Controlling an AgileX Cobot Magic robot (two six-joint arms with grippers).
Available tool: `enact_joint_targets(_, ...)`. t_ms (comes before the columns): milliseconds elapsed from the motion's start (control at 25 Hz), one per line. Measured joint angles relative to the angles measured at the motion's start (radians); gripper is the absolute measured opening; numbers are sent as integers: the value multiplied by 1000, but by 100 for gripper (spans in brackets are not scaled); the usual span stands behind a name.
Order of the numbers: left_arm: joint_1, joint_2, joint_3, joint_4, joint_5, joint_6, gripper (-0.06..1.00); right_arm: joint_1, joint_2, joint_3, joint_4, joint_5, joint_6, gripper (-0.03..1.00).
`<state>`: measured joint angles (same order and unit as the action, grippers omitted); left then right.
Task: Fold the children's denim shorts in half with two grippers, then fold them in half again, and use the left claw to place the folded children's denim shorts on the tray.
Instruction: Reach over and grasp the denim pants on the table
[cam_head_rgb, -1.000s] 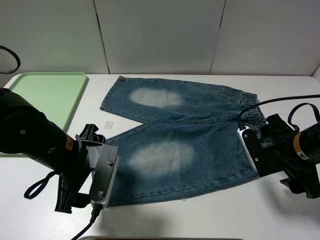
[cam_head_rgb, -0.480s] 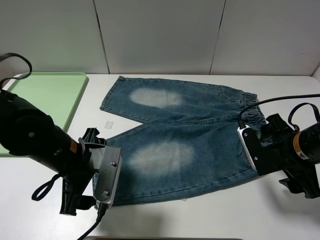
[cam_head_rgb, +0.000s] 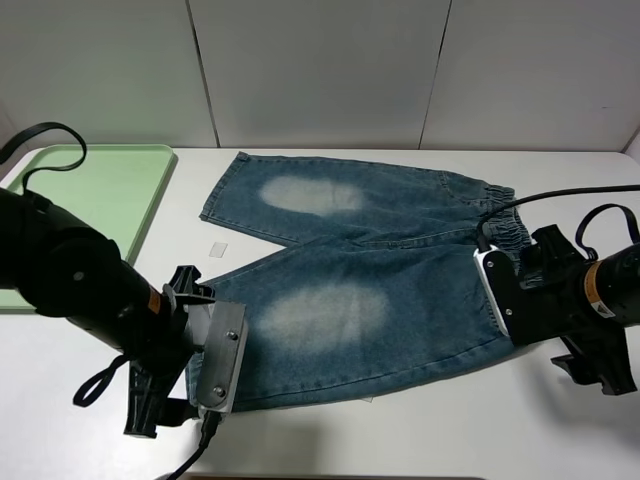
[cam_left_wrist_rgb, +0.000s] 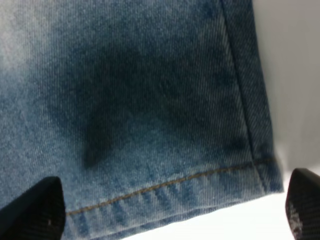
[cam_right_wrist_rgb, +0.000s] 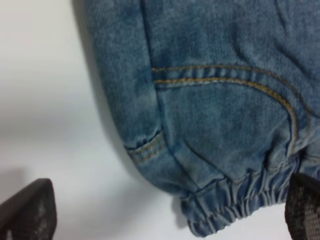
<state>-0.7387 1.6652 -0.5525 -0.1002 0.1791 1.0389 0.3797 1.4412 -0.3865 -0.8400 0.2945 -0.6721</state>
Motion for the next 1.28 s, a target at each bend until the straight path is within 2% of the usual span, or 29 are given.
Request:
enact_joint_targets(120,-38,0,0,-46,2,0,87,0,0,-15,-1,-23,19,69)
enact_joint_targets(280,-66,0,0,-63,44,0,87,0,0,-39,-1,-28,66,69)
enact_joint_targets(440,-66,0,11,-61,48,0,87,0,1,-59,-4,-43,97,69)
enact_joint_targets(560,-66,0,33,-25,39,0,87,0,1,-59,-4,-43,99,69)
enact_joint_targets(680,-66,0,57,7,2,0,87,0,1,-59,-4,-43,100,69)
enact_joint_targets(1040,-66,0,69,13,-157,-37,85,0,1,-59,-4,-47,138,69)
enact_joint_targets(1280,-66,0,69,13,-189,-30,84,0,1,-59,-4,-51,141,69)
